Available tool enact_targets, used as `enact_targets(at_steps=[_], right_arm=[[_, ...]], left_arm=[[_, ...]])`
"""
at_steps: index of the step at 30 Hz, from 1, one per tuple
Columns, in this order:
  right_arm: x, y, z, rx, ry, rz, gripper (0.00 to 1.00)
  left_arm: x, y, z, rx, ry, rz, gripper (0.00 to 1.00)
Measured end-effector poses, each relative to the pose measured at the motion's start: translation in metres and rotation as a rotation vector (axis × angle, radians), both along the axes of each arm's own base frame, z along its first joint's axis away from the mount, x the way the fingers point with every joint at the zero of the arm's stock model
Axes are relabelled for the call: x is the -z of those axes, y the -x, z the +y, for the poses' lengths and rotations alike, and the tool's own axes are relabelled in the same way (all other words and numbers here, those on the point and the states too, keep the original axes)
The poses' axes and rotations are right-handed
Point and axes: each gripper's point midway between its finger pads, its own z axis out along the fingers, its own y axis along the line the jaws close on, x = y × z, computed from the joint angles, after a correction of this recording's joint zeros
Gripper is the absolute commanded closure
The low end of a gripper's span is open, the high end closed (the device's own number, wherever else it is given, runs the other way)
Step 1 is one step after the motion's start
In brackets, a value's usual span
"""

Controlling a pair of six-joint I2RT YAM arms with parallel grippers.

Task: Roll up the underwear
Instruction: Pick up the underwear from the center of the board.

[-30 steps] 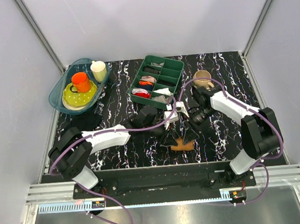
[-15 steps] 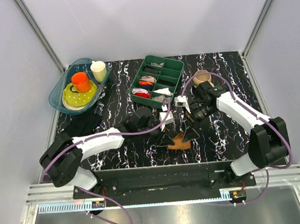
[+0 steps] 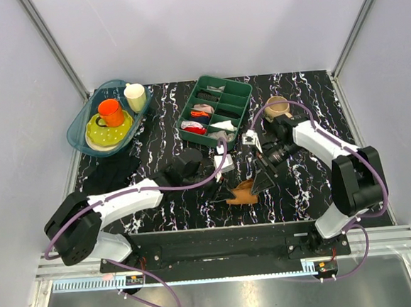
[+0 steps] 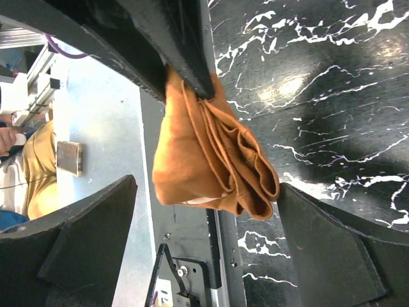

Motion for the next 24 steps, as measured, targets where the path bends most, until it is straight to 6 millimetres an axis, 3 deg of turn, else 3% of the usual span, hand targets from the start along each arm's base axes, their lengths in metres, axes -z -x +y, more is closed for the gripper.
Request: enact_targets(at_steps=[6, 16, 17, 18, 21, 22, 24], right_arm=[[-0.008, 0.007, 0.002, -0.027, -0.025, 0.025, 0.00], [-0.003, 0.006, 0.010, -0.038, -0.006, 0.008, 0.02], [-0.003, 0.005, 0.011, -0.038, 0.000, 0.007, 0.07], [-0.001, 0.004, 0.012, -0.040, 0.009, -0.001, 0.20], [0.004, 0.003, 0.015, -0.042, 0.029, -0.014, 0.36], [0.005, 0.003, 0.015, -0.042, 0.039, -0.018, 0.51], [0.008, 0.001, 0.015, -0.041, 0.052, -0.029, 0.63]], left_arm=[[0.004, -0.002, 0.002, -0.014, -0.022, 0.000, 0.91], [0.002, -0.006, -0.002, -0.026, -0.015, -0.001, 0.91], [0.003, -0.007, -0.002, -0.028, -0.015, 0.002, 0.92], [0.003, -0.007, -0.003, -0.033, -0.011, 0.007, 0.91], [0.005, -0.009, -0.005, -0.045, -0.012, 0.022, 0.92], [0.006, -0.009, -0.005, -0.047, -0.014, 0.027, 0.92], [0.007, -0.009, -0.006, -0.051, -0.015, 0.035, 0.92]])
